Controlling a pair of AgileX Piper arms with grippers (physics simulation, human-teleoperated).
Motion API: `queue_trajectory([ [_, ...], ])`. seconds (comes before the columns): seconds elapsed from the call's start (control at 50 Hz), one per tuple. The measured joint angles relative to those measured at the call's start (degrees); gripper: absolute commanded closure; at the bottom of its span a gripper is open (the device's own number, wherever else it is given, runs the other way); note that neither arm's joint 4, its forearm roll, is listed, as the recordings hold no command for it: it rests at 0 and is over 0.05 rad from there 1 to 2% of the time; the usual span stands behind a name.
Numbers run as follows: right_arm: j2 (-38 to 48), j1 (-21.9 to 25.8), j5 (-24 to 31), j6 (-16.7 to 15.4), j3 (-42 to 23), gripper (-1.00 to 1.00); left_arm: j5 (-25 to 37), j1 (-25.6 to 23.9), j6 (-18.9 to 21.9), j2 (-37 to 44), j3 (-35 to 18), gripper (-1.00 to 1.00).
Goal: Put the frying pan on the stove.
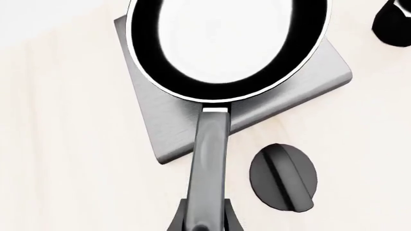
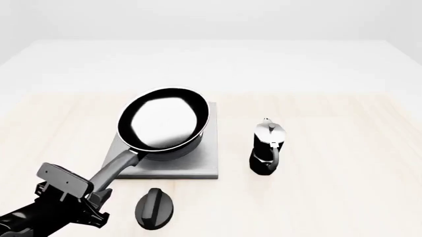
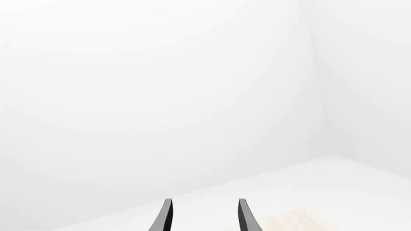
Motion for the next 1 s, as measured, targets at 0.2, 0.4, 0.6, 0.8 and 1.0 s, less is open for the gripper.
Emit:
queue_trajectory([
  [0.2,0.0,0.0,0.1,0.04,-0.16,-1.0,-2.02,0.09,-0.03,2.18,0.2,1.0],
  [0.4,0.0,-0.07,0.31,0.06,-0.38,-1.0,-3.37,0.45,0.17,3.9,0.13,1.0],
  [0.6,0.0,-0.09,0.57,0.07,-0.63,-1.0,-4.51,1.16,0.45,5.43,0.01,1.0],
  [0.8,0.0,-0.12,0.49,0.12,-0.53,-1.0,-5.49,2.12,0.85,6.88,-0.3,1.0],
  [1.0,0.0,-0.17,0.43,0.16,-0.48,-1.0,-6.36,2.41,0.87,8.21,-0.44,1.0],
])
